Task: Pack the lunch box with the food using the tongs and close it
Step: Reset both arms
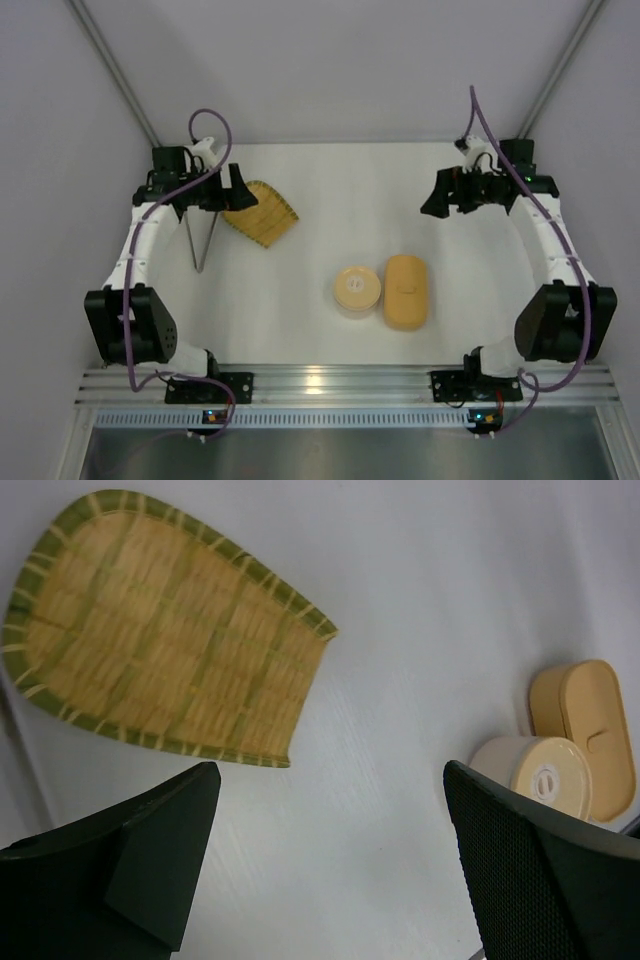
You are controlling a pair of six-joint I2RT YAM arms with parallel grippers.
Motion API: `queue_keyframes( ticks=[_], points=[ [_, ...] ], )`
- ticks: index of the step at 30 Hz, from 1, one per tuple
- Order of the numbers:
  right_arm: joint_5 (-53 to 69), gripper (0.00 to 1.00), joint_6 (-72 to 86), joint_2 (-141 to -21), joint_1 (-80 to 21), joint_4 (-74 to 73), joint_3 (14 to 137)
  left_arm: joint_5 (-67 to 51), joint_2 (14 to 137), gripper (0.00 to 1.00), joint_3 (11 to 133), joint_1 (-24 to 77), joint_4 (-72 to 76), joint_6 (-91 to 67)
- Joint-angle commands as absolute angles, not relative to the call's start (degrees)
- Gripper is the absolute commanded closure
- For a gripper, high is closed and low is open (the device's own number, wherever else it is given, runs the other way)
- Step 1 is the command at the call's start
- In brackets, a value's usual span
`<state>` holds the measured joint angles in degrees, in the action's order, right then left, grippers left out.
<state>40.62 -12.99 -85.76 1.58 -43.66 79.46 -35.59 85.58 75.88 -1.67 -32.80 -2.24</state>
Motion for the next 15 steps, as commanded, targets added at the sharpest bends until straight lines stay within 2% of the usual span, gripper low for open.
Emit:
queue_keyframes(
  ticks=[1,3,8,15],
  points=[
    [37.4,0.01,-8.9,-79.6,7.5,-33.3,71.8,-33.8,82.9,0.02,74.3,-7.1,-35.7,-1.1],
    [36.8,0.01,-9.1,-76.4,12.4,-31.4,66.3,-32.2,80.5,0.02,70.3,-8.9,-34.8,1.4],
    [35.8,0.01,-14.6,-74.5,20.2,-32.0,61.2,-28.6,75.5,0.02,63.4,-13.3,-33.0,5.4],
    [36.2,0.01,-16.6,-74.0,21.8,-31.3,58.5,-25.1,70.5,0.02,56.2,-13.4,-31.1,7.2]
  ],
)
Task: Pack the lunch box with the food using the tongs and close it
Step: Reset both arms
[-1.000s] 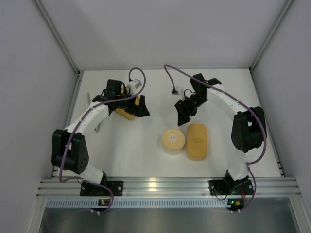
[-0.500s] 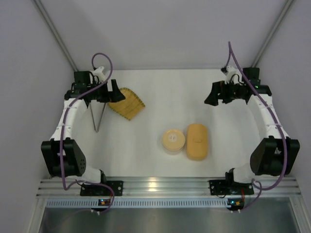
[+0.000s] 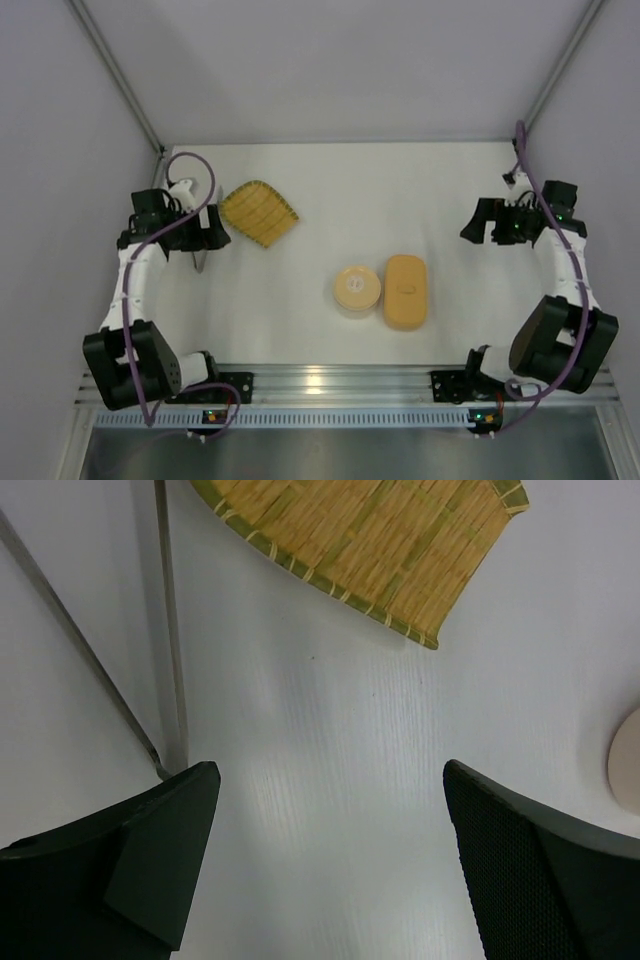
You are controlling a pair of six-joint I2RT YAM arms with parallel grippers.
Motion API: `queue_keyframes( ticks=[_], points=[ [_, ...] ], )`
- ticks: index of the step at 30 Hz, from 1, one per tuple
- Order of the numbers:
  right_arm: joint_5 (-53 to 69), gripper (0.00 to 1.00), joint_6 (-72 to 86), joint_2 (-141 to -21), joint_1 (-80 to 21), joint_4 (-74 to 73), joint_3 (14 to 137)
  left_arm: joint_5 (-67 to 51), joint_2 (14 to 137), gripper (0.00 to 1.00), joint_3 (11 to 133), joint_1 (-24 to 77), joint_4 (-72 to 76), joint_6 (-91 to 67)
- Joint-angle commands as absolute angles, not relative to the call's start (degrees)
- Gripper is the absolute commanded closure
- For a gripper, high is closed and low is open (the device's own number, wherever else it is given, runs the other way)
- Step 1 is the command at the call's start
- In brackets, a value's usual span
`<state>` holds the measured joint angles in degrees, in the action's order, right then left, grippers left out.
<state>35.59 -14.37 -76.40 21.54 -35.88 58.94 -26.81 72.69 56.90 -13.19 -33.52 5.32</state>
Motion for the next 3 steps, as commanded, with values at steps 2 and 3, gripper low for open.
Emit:
queue_keyframes(
  ticks=[2,3],
  points=[
    [36.3,0.01,-17.0,-73.9,21.9,-31.4,58.4,-25.1,69.4,0.02,55.6,-13.3,-30.9,6.9],
    [36.6,0.01,-17.3,-73.7,21.9,-31.9,58.4,-24.9,68.7,0.02,55.5,-13.4,-30.8,6.7]
  ],
)
